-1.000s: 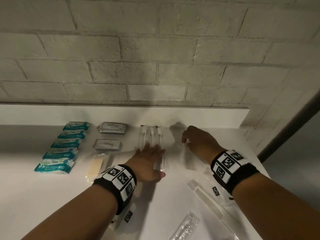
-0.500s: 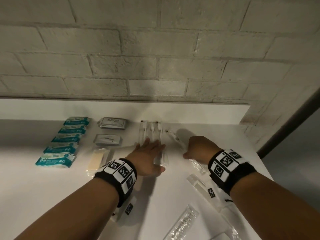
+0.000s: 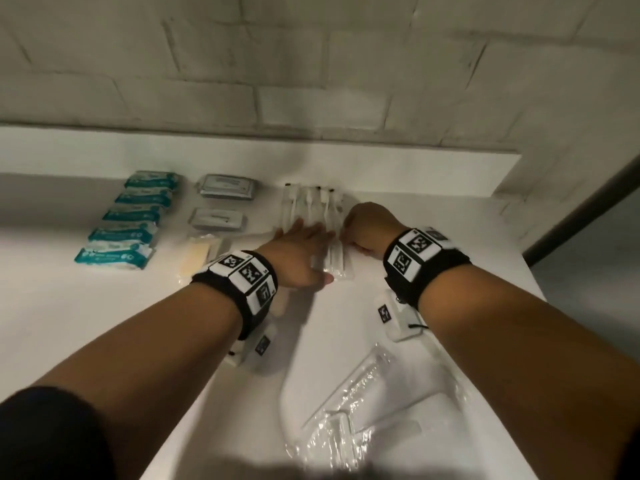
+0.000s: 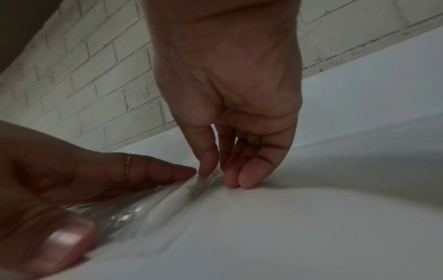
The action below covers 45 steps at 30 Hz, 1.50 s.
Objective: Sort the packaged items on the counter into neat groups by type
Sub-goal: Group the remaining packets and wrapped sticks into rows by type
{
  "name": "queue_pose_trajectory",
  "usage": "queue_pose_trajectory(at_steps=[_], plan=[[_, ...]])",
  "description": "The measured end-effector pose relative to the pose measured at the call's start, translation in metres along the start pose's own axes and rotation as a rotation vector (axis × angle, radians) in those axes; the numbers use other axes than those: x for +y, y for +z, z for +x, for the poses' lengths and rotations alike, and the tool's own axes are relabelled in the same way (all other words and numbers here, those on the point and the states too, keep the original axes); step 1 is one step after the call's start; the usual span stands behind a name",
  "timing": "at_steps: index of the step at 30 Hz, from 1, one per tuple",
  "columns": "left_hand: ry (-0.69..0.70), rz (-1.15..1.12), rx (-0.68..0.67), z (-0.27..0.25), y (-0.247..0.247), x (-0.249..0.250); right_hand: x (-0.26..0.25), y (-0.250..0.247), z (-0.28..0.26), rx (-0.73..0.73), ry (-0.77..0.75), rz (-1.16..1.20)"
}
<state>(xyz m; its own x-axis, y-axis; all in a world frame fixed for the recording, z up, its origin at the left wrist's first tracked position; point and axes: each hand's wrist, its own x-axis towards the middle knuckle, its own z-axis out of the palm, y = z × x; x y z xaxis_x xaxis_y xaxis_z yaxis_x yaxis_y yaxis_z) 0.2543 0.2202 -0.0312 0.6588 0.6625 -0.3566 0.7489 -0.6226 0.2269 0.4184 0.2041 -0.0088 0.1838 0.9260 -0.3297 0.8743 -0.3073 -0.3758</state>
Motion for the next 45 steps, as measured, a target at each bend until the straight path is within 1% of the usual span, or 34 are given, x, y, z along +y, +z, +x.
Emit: queue_pose_trajectory(at_steps=[2, 5, 7, 9, 10, 12, 14, 16, 18, 20, 23, 25, 28, 29, 30, 32, 34, 35, 36, 37, 40, 42, 43, 45], plan=[[-0.001, 0.005, 0.003, 0.001, 0.002, -0.002, -0.002, 0.005, -0.001, 0.037, -0.042, -0.158], [-0.001, 0.015, 0.011, 0.004, 0.004, -0.002, -0.001, 0.002, -0.009, 0.052, -0.084, -0.285], [0.001, 0.020, 0.008, 0.003, 0.003, -0.001, 0.001, -0.005, -0.018, 0.064, -0.123, -0.313], [-0.001, 0.025, -0.003, 0.001, 0.002, -0.001, -0.001, -0.010, -0.031, 0.045, -0.183, -0.282], [-0.004, 0.029, -0.010, 0.002, 0.001, 0.000, -0.004, -0.012, -0.042, -0.003, -0.201, -0.237], [-0.008, 0.063, -0.018, 0.001, 0.000, 0.003, -0.004, -0.010, -0.064, -0.167, -0.219, -0.101], [-0.013, 0.096, -0.011, 0.000, -0.002, 0.008, -0.002, -0.002, -0.084, -0.297, -0.229, -0.095], [-0.023, 0.090, -0.016, -0.002, -0.003, 0.011, 0.007, 0.005, -0.092, -0.299, -0.226, -0.121], [-0.036, 0.085, -0.006, -0.004, -0.001, 0.008, 0.020, 0.002, -0.101, -0.251, -0.202, -0.035], [-0.040, 0.081, 0.045, -0.006, 0.001, 0.005, 0.039, -0.012, -0.112, -0.157, -0.166, 0.000], [-0.030, 0.064, 0.123, -0.017, 0.000, 0.005, 0.075, -0.035, -0.132, -0.042, -0.050, 0.017], [-0.010, 0.064, 0.153, -0.030, -0.003, 0.011, 0.097, -0.045, -0.149, -0.027, 0.062, -0.013], [0.062, 0.024, 0.178, -0.061, -0.001, 0.024, 0.118, -0.046, -0.177, -0.066, 0.268, -0.018], [0.107, 0.010, 0.164, -0.076, 0.000, 0.031, 0.119, -0.045, -0.189, -0.103, 0.320, -0.051], [0.162, 0.009, 0.119, -0.090, 0.004, 0.038, 0.119, -0.042, -0.199, -0.159, 0.355, -0.128], [0.302, 0.047, -0.027, -0.123, 0.016, 0.056, 0.116, -0.032, -0.220, -0.238, 0.408, -0.280], [0.423, 0.096, -0.192, -0.154, 0.036, 0.074, 0.113, -0.016, -0.236, -0.247, 0.452, -0.339], [0.454, 0.128, -0.249, -0.166, 0.049, 0.081, 0.112, -0.008, -0.240, -0.233, 0.457, -0.343], [0.460, 0.161, -0.267, -0.175, 0.062, 0.086, 0.108, 0.001, -0.243, -0.217, 0.452, -0.333], [0.456, 0.183, -0.249, -0.181, 0.072, 0.089, 0.102, 0.009, -0.245, -0.198, 0.436, -0.324], [0.402, 0.137, -0.104, -0.184, 0.085, 0.087, 0.084, 0.027, -0.242, -0.154, 0.330, -0.341], [0.348, 0.100, -0.021, -0.186, 0.080, 0.083, 0.071, 0.033, -0.240, -0.182, 0.262, -0.310], [0.328, 0.090, 0.003, -0.187, 0.078, 0.081, 0.066, 0.036, -0.239, -0.222, 0.245, -0.245], [0.300, 0.106, -0.003, -0.192, 0.075, 0.077, 0.058, 0.037, -0.239, -0.281, 0.234, 0.015]])
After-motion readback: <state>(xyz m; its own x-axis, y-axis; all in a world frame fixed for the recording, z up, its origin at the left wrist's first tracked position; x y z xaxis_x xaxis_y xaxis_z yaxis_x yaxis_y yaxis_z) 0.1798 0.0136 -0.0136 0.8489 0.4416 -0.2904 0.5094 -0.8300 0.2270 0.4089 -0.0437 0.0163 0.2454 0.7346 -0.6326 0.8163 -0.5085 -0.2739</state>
